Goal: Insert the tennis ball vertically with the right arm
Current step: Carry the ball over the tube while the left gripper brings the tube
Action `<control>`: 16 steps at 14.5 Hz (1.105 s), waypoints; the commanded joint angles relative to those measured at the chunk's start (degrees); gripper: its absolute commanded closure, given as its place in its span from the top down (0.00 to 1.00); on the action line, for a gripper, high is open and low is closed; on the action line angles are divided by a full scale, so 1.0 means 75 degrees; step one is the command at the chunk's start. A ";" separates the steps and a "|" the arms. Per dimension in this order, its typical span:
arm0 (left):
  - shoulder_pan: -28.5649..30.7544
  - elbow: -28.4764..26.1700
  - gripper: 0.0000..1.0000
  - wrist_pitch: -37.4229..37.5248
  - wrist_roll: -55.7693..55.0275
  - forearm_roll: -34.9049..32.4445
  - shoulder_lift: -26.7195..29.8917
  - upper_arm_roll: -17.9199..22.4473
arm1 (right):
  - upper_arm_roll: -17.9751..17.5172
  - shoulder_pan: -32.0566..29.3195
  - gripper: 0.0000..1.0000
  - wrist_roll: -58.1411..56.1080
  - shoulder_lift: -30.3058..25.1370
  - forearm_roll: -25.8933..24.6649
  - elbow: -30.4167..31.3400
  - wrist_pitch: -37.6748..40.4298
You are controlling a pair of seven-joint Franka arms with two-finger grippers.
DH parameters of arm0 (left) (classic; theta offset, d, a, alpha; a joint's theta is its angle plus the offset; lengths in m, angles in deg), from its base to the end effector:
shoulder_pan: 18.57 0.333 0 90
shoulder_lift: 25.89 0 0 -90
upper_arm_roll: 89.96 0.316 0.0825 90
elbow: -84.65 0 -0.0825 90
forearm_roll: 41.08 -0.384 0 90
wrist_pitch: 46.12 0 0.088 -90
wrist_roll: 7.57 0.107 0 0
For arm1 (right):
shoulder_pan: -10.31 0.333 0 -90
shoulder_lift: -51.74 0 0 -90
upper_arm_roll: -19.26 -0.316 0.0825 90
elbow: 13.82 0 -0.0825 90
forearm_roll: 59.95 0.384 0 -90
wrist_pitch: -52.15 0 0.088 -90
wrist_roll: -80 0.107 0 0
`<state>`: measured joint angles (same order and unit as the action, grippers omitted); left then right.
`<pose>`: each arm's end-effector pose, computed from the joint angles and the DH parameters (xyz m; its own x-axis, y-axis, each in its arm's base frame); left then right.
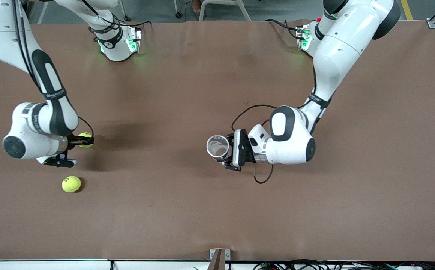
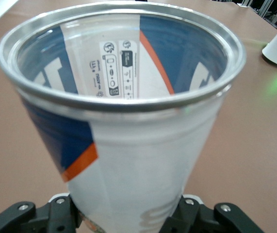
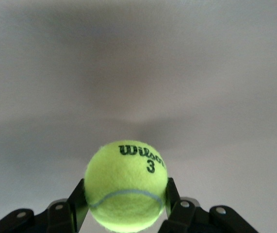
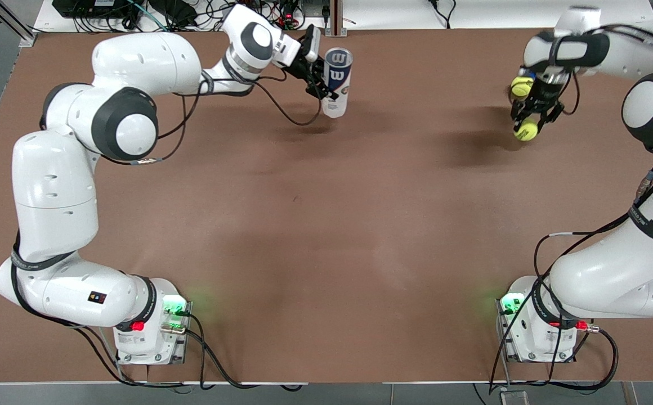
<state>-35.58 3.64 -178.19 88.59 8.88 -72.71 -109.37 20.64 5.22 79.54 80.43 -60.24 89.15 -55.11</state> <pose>0.6220 -0.4095 0.2524 0.0420 -0.6318 0.7740 -0.9873 0.0927 0.1292 0.5980 -0.0675 0.2433 0.9057 -0.0952 -0.4131 -0.0991 -0.9950 0.0120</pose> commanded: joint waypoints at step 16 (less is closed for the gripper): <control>-0.0967 0.0126 0.64 -0.1527 0.1569 0.0815 -0.0776 -0.0002 | -0.0079 0.1814 0.47 0.0831 -0.0099 0.5369 -0.2843 0.2595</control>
<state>-42.40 3.67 -188.92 98.41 13.29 -77.29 -109.37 19.63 18.32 81.85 79.63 -23.21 68.60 -36.12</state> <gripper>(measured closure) 0.361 0.344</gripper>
